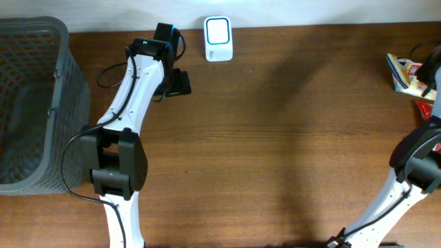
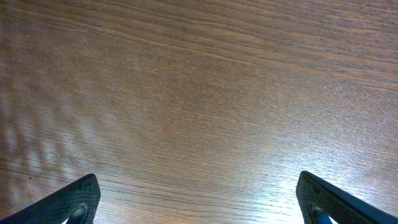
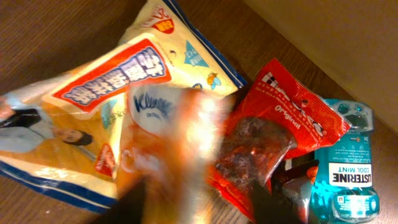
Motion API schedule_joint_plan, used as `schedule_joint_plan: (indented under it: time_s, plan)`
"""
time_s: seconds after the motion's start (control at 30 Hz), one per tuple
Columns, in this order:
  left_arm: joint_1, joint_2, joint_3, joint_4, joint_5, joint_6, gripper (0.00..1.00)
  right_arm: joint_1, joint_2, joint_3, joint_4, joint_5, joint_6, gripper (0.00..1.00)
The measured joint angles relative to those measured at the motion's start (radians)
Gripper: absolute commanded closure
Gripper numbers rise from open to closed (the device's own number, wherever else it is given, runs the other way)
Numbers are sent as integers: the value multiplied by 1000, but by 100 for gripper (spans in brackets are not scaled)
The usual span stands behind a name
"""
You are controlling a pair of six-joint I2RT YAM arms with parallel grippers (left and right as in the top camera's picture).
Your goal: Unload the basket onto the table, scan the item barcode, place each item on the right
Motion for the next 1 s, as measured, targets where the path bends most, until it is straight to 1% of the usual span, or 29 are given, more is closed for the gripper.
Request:
schedule_joint_plan:
  time_s: [0.03, 0.07, 0.2, 0.23, 0.27, 0.3, 0.33, 0.37, 0.4, 0.47, 0.5, 0.53, 0.63, 0.67, 0.7, 0.73, 0.77, 0.8, 0.83, 0.87, 0.9, 1.0]
  plan:
    - [0, 0, 0, 0, 0, 0, 1, -7, 0, 0, 0, -14, -2, 7]
    - [0, 0, 0, 0, 0, 0, 1, -6, 0, 0, -1, -26, -2, 2]
    - [0, 0, 0, 0, 0, 0, 1, -6, -4, -2, -50, -41, 0, 1]
    - [0, 0, 0, -1, 0, 0, 1, -6, -34, -9, -61, -45, 0, 1]
    - [0, 0, 0, 0, 0, 0, 1, -3, -80, -9, -68, -47, 0, 1]
    - [0, 0, 0, -1, 0, 0, 1, 5, -169, -12, -110, -52, 34, 1]
    - [0, 0, 0, 0, 0, 0, 1, 27, -293, -14, -135, -63, 72, 1]
    - [0, 0, 0, 0, 0, 0, 1, 62, -405, -12, -186, -91, 100, 1]
    - [0, 0, 0, -2, 0, 0, 1, 113, -473, -5, -258, -101, 111, 1]
    - [0, 0, 0, 0, 0, 0, 1, 232, -544, -6, -338, -131, 122, 1]
    - [0, 0, 0, 1, 0, 0, 1, 253, -570, -36, -373, -139, 123, 1]
    - [0, 0, 0, 2, 0, 0, 1, 254, -613, -108, -385, -142, 124, 1]
    - [0, 0, 0, -2, 0, 0, 1, 260, -823, -425, -269, -143, 126, 1]
    - [0, 0, 0, 0, 0, 0, 1, 292, -982, -592, -159, -141, 127, 1]
    - [0, 0, -1, -2, -1, 0, 1, 332, -1110, -745, -97, -145, 126, 1]
    - [0, 0, -1, -4, -3, 0, 1, 402, -1293, -929, -27, -163, 127, 1]
    - [0, 0, -2, -1, -3, 0, 1, 437, -1397, -1023, -45, -180, 126, 1]
    - [0, 0, -1, 0, -3, 0, 1, 448, -1443, -1075, -47, -186, 126, 1]
    - [0, 0, -2, -3, -3, 0, 1, 451, -1488, -1152, -91, -187, 127, 1]
    - [0, 0, -2, 0, -3, 0, 1, 452, -1495, -1178, -116, -190, 126, 1]
    - [0, 0, -2, -1, -3, 0, 1, 452, -1490, -1187, -159, -192, 126, 1]
    - [0, 0, -2, 0, -3, 0, 1, 452, -1442, -1188, -166, -188, 126, 1]
